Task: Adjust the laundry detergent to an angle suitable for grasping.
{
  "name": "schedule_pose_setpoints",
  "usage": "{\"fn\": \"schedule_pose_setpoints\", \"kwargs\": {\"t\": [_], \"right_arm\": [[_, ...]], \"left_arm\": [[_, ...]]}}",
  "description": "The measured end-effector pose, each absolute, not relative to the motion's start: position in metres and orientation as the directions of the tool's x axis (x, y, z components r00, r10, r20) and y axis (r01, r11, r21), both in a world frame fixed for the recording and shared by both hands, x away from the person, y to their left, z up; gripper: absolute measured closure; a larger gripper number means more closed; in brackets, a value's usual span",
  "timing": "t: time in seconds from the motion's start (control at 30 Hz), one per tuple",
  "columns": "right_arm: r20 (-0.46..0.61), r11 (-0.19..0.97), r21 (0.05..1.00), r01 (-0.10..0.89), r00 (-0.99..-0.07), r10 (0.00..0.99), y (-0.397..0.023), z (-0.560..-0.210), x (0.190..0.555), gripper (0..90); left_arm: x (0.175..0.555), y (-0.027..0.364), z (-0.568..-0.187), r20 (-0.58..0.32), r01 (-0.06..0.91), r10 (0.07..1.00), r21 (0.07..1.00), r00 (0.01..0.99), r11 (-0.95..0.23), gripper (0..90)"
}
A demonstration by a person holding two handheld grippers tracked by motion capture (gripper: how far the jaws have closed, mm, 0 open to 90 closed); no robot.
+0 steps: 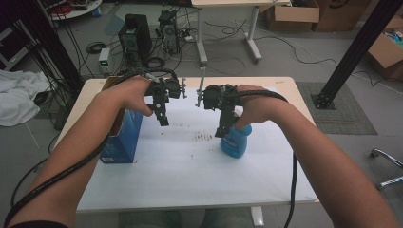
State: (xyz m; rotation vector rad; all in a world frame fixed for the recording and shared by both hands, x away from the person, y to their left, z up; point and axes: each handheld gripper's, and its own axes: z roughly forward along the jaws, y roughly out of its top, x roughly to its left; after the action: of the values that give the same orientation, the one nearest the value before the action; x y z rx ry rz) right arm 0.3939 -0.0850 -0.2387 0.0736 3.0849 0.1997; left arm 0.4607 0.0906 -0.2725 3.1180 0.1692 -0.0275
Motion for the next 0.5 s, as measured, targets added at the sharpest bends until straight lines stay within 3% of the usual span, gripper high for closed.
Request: {"fn": "schedule_pose_setpoints", "kwargs": {"t": [0.5], "right_arm": [[-0.042,0.989,0.137,0.047,-0.998,0.053,-0.0895,-0.24,0.4005,0.0]], "left_arm": [[0.4617,0.0902,-0.2718,-0.022,0.124,0.124,0.0,0.992,-0.992,0.1]]}}
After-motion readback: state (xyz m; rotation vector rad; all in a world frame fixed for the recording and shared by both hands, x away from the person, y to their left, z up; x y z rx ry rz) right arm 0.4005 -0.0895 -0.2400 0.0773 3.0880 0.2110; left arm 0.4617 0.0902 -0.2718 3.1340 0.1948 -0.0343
